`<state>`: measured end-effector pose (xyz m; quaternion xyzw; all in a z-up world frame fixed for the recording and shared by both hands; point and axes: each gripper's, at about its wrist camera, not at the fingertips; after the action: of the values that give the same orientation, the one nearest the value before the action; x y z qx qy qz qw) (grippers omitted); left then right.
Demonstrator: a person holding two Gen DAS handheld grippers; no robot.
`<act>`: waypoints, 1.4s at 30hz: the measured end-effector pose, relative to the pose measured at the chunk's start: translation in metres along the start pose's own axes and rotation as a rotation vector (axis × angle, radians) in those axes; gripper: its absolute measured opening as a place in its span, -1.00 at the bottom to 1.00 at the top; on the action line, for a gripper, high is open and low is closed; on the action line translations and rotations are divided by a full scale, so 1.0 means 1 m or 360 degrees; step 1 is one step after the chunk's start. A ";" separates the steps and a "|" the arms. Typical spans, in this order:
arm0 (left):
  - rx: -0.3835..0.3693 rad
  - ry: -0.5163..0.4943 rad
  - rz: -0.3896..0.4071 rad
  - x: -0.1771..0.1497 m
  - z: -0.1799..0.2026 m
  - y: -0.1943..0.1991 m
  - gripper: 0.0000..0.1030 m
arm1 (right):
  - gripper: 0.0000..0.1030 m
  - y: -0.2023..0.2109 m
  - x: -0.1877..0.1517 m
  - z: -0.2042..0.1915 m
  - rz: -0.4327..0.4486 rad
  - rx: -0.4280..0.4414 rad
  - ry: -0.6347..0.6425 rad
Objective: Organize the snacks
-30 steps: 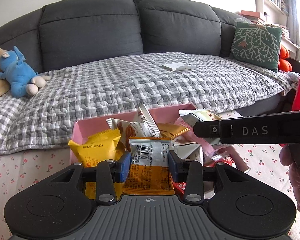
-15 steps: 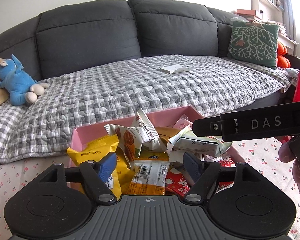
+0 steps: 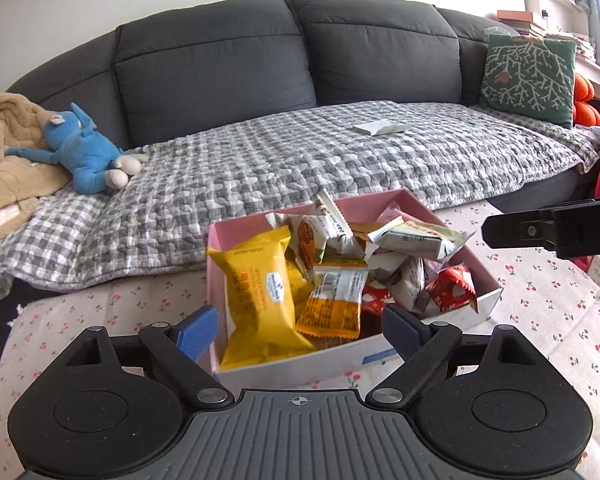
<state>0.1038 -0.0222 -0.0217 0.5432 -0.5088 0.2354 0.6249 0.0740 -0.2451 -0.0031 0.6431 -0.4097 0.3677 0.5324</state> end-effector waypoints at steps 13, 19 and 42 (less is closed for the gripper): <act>0.0178 0.0154 -0.0118 -0.041 -0.019 0.061 0.93 | 0.96 0.052 -0.036 -0.032 -0.0094 0.0037 0.0135; 0.0226 0.0222 -0.0191 -0.056 -0.022 0.078 0.97 | 0.99 0.064 -0.052 -0.046 -0.0175 -0.0028 0.0153; 0.0266 0.0277 -0.0367 -0.063 -0.012 0.084 1.00 | 0.99 0.063 -0.069 -0.054 -0.0330 -0.0155 0.0229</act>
<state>0.0140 0.0303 -0.0399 0.6256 -0.3658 0.2497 0.6422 -0.0134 -0.1889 -0.0333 0.6272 -0.3191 0.3355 0.6263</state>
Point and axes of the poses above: each gripper's, at about its wrist camera, not at the fingertips, and y roughly against the way its jaws point, z to its right, x to its top, and after that the axes turned 9 degrees about z, right-handed
